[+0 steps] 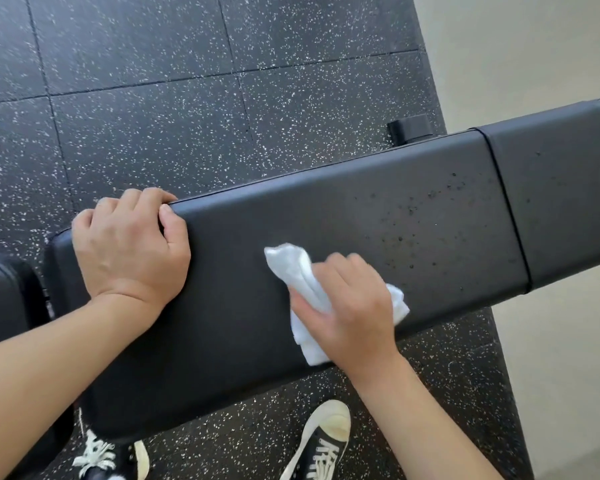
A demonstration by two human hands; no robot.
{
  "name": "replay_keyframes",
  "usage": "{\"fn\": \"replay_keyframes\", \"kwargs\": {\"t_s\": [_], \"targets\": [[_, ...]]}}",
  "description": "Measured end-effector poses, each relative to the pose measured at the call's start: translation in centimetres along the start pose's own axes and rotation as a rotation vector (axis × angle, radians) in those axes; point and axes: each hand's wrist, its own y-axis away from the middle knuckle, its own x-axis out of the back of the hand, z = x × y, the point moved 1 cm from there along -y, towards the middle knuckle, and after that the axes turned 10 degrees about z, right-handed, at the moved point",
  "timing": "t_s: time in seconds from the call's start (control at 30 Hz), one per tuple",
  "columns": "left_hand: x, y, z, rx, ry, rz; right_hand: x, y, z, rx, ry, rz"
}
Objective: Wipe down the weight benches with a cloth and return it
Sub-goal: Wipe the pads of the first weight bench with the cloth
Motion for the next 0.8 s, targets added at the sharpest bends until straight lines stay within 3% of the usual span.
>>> {"fn": "replay_keyframes", "kwargs": {"t_s": [0.17, 0.3, 0.43, 0.57, 0.63, 0.7, 0.8], "targets": [[-0.2, 0.0, -0.2, 0.008, 0.015, 0.017, -0.2, -1.1, 2.3, -0.002, 0.122, 0.057], [-0.1, -0.1, 0.0, 0.004, 0.017, 0.008, -4.1, -9.5, 3.7, -0.203, 0.198, 0.142], [0.0, -0.1, 0.0, 0.014, 0.013, -0.004, -7.4, -14.8, 1.5, -0.220, 0.187, 0.009], [0.2, -0.1, 0.3, 0.014, 0.004, -0.004, -7.9, -11.2, -3.6, -0.147, 0.068, -0.014], [0.3, -0.1, 0.3, 0.011, 0.012, 0.000, -6.9, -7.4, -5.3, -0.023, -0.015, -0.059], [0.1, -0.1, 0.2, 0.008, 0.018, 0.001, -5.2, -3.9, -4.7, 0.083, -0.049, -0.100], [0.1, -0.1, 0.0, 0.003, 0.024, 0.003, -2.2, -2.0, -0.6, 0.085, 0.009, -0.026]]}}
